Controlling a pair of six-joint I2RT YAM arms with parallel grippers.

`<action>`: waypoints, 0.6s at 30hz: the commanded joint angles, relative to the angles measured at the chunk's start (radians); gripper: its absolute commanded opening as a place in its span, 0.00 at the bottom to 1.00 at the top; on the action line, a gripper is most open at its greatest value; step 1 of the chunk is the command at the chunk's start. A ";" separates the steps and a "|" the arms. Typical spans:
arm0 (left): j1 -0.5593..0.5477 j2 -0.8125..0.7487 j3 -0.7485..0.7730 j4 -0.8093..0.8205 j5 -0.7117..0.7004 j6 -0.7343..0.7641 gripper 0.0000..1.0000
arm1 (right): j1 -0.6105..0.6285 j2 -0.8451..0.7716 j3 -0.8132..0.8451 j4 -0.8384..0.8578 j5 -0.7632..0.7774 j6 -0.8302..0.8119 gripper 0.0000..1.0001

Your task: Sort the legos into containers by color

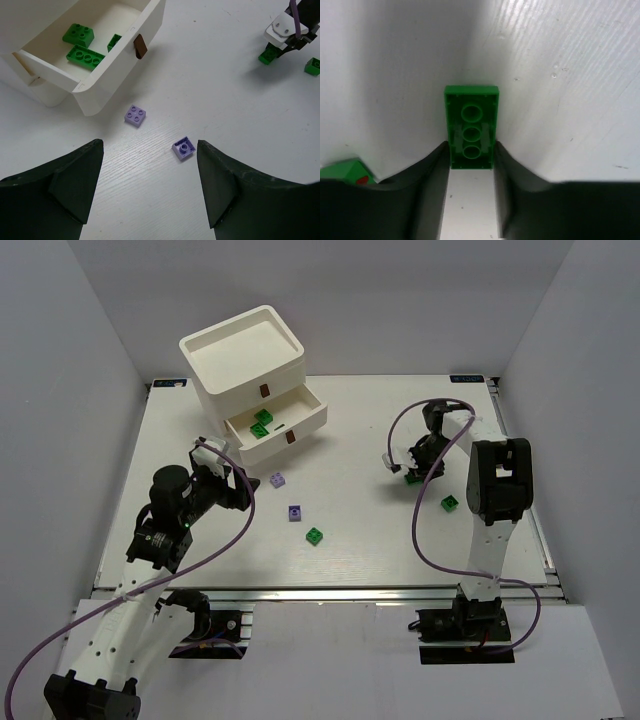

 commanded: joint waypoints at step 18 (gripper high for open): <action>0.006 -0.058 -0.019 0.003 -0.090 0.005 0.85 | 0.491 -0.352 -0.029 0.558 -0.097 0.929 0.00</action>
